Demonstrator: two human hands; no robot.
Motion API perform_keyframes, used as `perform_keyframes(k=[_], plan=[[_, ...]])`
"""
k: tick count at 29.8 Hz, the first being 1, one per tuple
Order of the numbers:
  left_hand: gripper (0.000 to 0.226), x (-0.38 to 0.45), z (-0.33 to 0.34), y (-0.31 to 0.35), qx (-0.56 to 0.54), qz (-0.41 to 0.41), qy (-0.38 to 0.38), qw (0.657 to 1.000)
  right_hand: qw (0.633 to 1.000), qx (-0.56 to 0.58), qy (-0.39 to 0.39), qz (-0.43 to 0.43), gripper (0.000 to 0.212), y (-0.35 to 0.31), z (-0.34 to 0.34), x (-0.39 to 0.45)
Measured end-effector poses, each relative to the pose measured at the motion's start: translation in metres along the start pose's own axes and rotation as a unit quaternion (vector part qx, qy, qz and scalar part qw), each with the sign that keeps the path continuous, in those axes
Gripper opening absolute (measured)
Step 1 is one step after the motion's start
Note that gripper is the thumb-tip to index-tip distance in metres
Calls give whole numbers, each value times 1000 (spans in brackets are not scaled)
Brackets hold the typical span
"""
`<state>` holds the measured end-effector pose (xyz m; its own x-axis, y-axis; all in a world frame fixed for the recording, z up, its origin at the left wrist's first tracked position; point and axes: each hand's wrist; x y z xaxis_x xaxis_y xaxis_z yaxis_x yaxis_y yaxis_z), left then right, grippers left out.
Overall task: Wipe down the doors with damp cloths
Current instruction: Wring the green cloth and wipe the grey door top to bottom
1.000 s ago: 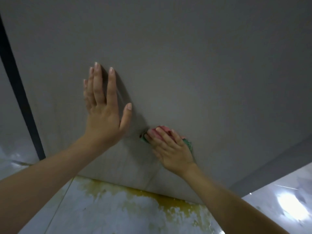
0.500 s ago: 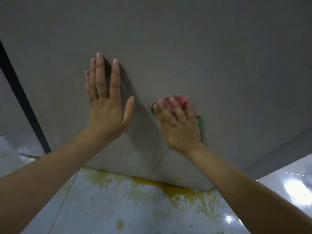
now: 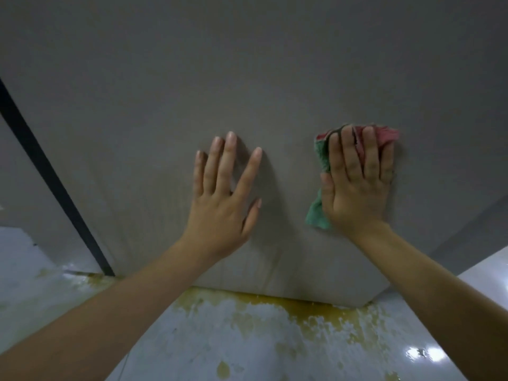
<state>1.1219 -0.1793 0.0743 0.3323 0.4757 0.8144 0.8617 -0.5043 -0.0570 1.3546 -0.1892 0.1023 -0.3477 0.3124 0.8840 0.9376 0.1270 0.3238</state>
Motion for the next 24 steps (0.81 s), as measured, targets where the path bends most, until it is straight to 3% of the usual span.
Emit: perform_keyframes(k=[4, 11, 13, 16, 19, 21, 24], plan=[[64, 0, 8, -1, 14, 2, 17, 1000, 1000, -10, 5, -12, 52, -3, 7, -4], [66, 2, 5, 5, 12, -15, 17, 1000, 975, -51, -121, -179, 61, 16, -5, -70], [65, 2, 1, 6, 2, -17, 13, 1000, 983, -37, -103, -145, 63, 23, -9, -63], [64, 1, -3, 4, 10, -8, 6, 1000, 1000, -1, -28, -5, 61, 18, -7, -39], [64, 2, 1, 10, 25, 51, 12, 998, 995, 24, 28, 98, 51, 4, 3, -14], [65, 2, 6, 16, 35, 82, 1, 996, 997, 27, 25, 71, 50, -1, 8, -16], [68, 0, 18, 23, 41, 74, -2, 996, 998, 10, -34, -49, 54, 5, 11, -54]])
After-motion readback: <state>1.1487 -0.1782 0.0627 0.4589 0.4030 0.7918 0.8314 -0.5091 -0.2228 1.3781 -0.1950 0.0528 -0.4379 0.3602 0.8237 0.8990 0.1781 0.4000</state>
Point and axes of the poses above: each hand's wrist, its own x-axis towards the middle knuckle, its own z-axis out of the palm, y = z × x, and after that the axes turned 9 degrees about x, right-handed
